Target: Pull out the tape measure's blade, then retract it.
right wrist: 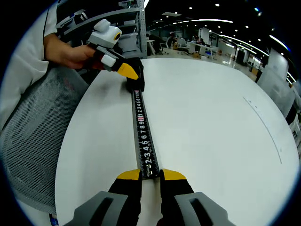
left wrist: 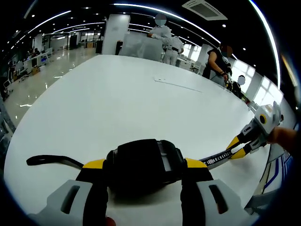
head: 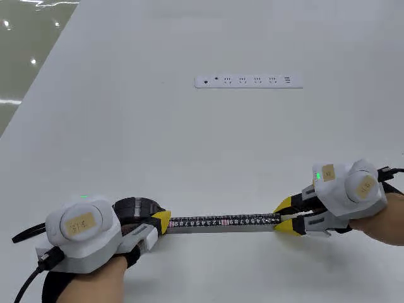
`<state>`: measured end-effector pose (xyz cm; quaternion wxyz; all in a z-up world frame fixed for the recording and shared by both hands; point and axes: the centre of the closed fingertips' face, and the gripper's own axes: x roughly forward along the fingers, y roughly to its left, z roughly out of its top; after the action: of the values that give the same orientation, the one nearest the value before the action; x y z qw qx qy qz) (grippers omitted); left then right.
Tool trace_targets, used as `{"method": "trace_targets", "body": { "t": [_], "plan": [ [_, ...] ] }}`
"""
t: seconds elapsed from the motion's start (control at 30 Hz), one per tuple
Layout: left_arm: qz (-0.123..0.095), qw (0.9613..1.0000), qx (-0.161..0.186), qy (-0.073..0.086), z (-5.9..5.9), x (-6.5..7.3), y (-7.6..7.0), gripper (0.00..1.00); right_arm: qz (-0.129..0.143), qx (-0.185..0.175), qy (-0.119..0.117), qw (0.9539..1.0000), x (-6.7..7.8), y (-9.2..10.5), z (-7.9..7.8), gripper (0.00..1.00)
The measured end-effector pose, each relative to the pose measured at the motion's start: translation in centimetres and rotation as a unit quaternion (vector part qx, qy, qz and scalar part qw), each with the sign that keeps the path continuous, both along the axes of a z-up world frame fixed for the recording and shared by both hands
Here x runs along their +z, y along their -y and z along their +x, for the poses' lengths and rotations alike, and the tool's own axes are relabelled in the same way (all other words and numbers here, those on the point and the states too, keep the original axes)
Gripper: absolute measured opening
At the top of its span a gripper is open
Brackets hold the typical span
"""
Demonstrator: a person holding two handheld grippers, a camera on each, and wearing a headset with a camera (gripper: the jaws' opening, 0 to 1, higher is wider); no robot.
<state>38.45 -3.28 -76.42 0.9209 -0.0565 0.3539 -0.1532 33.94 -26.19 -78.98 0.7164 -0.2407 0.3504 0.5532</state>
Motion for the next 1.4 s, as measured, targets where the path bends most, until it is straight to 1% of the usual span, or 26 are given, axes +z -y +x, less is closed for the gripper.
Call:
{"method": "trace_targets", "body": {
  "t": [0.13, 0.4, 0.63, 0.83, 1.2, 1.4],
  "plan": [
    [-0.003, 1.0, 0.0, 0.0, 0.0, 0.0, 0.0, 0.58, 0.003, 0.0, -0.004, 1.0, -0.1, -0.8, 0.1, 0.12],
    [-0.008, 1.0, -0.001, -0.004, 0.0, 0.0, 0.0, 0.58, 0.017, 0.003, -0.003, 0.9998, 0.1, -3.1, 0.5, 0.12],
    [-0.01, 0.9999, -0.002, -0.006, 0.1, 0.0, 0.0, 0.58, 0.022, 0.005, -0.007, 0.9997, 0.0, -4.5, 0.7, 0.12],
    [-0.016, 0.9999, 0.001, -0.006, 0.1, 0.1, -0.1, 0.58, 0.031, 0.008, -0.005, 0.9995, 0.2, -5.8, 1.0, 0.12],
    [-0.017, 0.9998, 0.0, -0.007, 0.1, 0.1, -0.1, 0.58, 0.04, 0.007, -0.007, 0.9991, 0.0, -8.0, 1.3, 0.12],
    [-0.019, 0.9998, 0.0, -0.008, 0.1, 0.1, -0.1, 0.58, 0.052, 0.008, -0.009, 0.9986, 0.0, -9.8, 1.5, 0.12]
  ]
}}
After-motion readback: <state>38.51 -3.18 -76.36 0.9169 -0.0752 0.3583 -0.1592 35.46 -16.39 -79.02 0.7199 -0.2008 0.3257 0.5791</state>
